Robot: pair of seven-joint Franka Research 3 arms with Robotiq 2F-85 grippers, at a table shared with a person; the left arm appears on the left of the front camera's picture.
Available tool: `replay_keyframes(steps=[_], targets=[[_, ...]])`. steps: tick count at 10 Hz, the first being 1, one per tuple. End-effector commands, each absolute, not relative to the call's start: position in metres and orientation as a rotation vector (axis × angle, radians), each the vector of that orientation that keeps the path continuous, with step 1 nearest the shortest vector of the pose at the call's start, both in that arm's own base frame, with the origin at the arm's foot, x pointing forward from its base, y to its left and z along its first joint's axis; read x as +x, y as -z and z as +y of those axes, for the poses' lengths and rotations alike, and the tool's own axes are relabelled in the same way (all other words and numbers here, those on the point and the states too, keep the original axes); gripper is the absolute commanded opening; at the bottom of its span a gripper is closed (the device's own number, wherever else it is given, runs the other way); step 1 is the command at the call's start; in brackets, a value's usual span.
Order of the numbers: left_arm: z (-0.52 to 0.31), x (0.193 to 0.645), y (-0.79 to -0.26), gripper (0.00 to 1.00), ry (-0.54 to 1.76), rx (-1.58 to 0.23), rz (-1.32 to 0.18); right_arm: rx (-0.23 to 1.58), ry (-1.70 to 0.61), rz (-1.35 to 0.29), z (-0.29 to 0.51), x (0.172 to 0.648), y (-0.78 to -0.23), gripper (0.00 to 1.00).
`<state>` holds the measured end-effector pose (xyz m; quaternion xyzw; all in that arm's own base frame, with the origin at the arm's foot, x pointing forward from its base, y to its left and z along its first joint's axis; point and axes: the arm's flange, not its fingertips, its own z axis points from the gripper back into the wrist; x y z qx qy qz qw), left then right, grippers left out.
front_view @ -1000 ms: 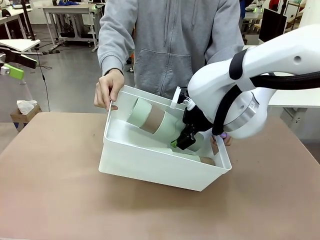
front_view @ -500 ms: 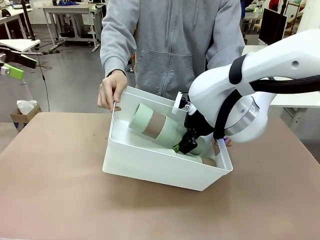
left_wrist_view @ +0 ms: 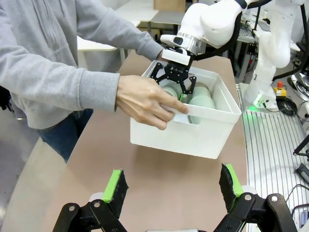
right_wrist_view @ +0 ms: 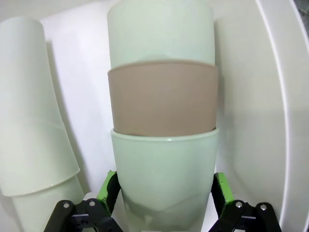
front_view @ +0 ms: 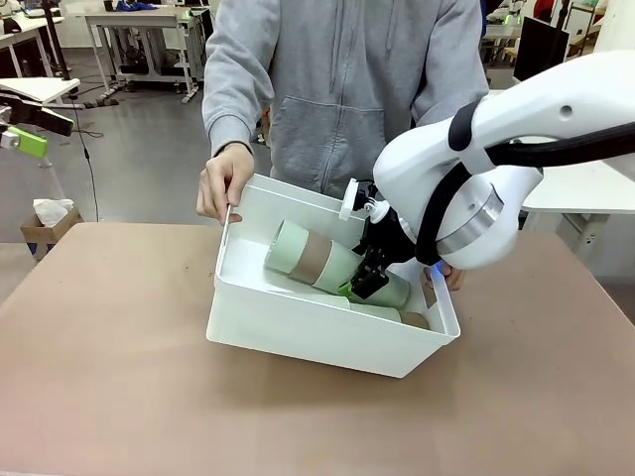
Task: Stack the cups and store them in the basket.
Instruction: Place the stack of Reusable plastic cups into the Pantry Basket.
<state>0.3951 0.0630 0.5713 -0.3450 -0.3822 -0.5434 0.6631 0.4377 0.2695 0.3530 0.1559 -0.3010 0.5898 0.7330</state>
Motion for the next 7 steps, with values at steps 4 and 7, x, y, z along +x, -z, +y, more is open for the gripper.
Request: replay_keyframes(steps=[4,7], targets=[[0.064,0.394,-0.575,1.00,1.215,-0.797,-0.871,0.532,-1.258,-0.739,0.212,0.422,-0.428,1.00],[0.064,0.394,-0.575,1.00,1.215,-0.797,-0.871,0.648,-1.219,-0.842,0.153,0.396,-0.501,1.00]])
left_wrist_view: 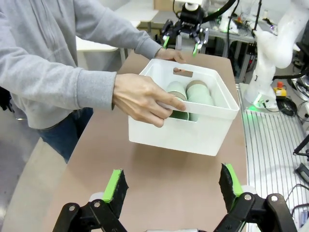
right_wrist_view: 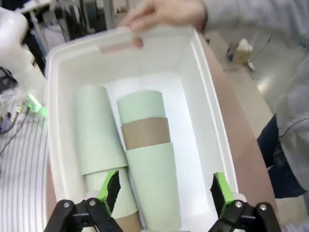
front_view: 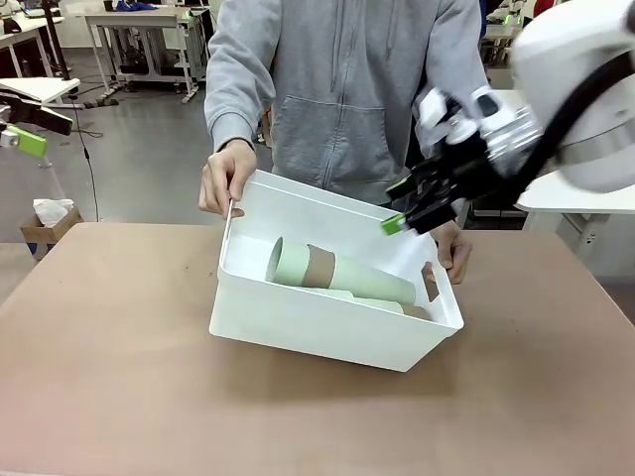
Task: Stack the cups and store them in the basket.
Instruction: Place the stack of Reusable plastic cups into the Pantry Basket.
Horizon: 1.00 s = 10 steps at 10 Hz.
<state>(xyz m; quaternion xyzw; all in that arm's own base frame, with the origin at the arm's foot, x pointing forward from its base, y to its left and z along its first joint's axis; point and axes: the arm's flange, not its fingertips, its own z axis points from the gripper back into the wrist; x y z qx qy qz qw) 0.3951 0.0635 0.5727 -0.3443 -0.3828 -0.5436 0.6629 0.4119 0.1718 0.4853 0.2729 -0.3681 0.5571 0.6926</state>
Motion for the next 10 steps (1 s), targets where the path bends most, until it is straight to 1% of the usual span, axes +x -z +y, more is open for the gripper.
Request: replay_keyframes(steps=[1,3,6,8,9,10], targets=[[0.064,0.394,-0.575,1.00,1.215,-0.797,-0.871,0.707,-1.190,-0.880,0.124,0.390,-0.523,1.00],[0.064,0.394,-0.575,1.00,1.215,-0.797,-0.871,0.807,-1.119,-0.909,0.061,0.388,-0.549,1.00],[0.064,0.394,-0.575,1.00,1.215,-0.797,-0.871,0.837,-1.070,-0.893,-0.019,0.385,-0.557,1.00],[0.064,0.394,-0.575,1.00,1.215,-0.797,-0.871,0.829,-1.045,-0.916,-0.052,0.386,-0.546,1.00],[0.064,0.394,-0.575,1.00,1.215,-0.797,-0.871,0.836,-1.070,-0.959,-0.062,0.386,-0.541,1.00],[0.064,0.394,-0.575,1.00,1.215,-0.797,-0.871,0.828,-1.022,-0.926,-0.048,0.379,-0.547,1.00]])
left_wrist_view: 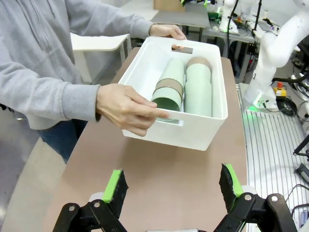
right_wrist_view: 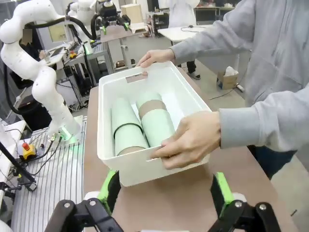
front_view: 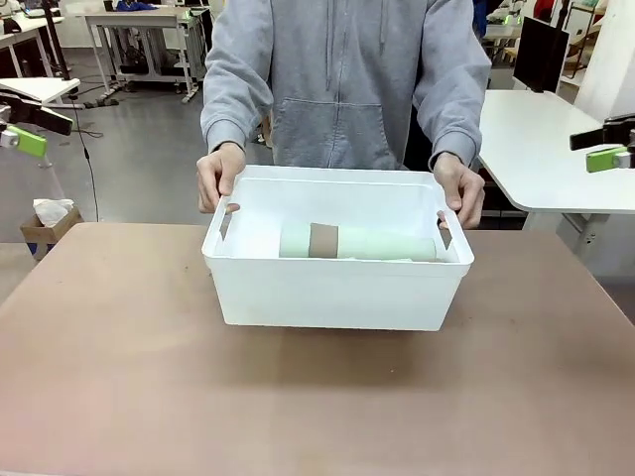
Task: Stack the cups and store them in the basket.
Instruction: Place the stack of Reusable plastic cups into the Pantry Basket.
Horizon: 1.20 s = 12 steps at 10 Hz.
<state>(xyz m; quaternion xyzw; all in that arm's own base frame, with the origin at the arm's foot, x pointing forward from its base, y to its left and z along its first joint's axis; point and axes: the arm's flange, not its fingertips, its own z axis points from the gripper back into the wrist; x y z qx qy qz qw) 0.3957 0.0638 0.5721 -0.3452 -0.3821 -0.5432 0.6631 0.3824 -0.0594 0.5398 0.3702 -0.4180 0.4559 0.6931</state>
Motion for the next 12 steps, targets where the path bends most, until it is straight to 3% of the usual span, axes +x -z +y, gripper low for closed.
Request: replay_keyframes(steps=[1,12], targets=[[0.0639,0.3943,-0.5753,1.00,1.215,-0.797,-0.871,0.828,-1.022,-0.926,-0.0479,0.3787,-0.5470,1.00],[0.0639,0.3943,-0.5753,1.00,1.215,-0.797,-0.871,0.828,-1.022,-0.926,-0.0479,0.3787,-0.5470,1.00]])
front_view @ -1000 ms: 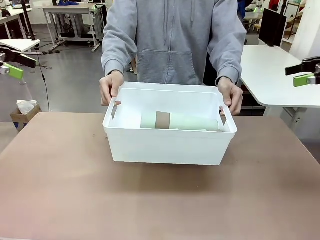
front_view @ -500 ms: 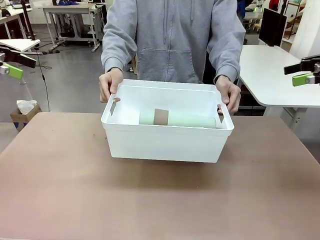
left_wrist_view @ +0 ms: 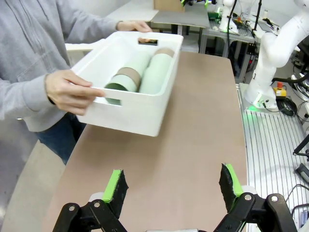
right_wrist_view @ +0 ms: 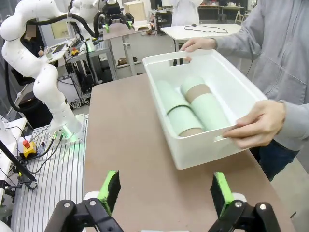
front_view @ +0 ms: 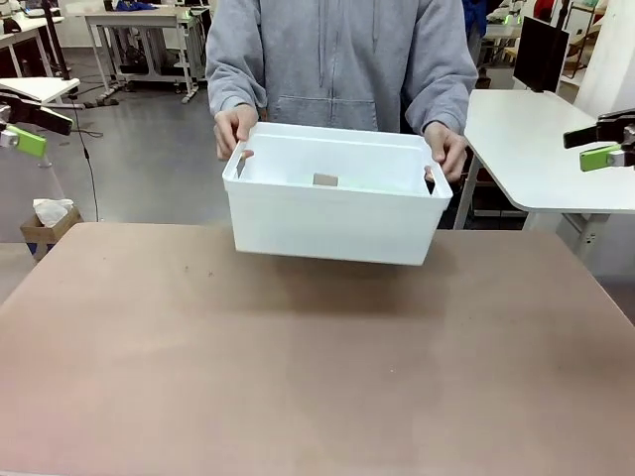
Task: Stack the cups and store them in the basket.
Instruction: Place the stack of Reusable plastic cups into the Pantry Basket.
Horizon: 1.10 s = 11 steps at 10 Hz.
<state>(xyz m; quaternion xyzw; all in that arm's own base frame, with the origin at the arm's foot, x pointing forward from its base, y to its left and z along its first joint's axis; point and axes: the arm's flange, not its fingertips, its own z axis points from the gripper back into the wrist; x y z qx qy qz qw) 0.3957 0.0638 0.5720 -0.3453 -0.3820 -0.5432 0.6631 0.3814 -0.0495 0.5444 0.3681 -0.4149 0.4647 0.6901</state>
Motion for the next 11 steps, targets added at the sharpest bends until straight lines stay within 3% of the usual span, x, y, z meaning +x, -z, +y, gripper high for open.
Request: replay_keyframes(steps=[1,11], targets=[[0.0639,0.3943,-0.5753,1.00,1.215,-0.797,-0.871,0.828,-1.022,-0.926,-0.0479,0.3787,-0.5470,1.00],[0.0639,0.3943,-0.5753,1.00,1.215,-0.797,-0.871,0.828,-1.022,-0.926,-0.0479,0.3787,-0.5470,1.00]])
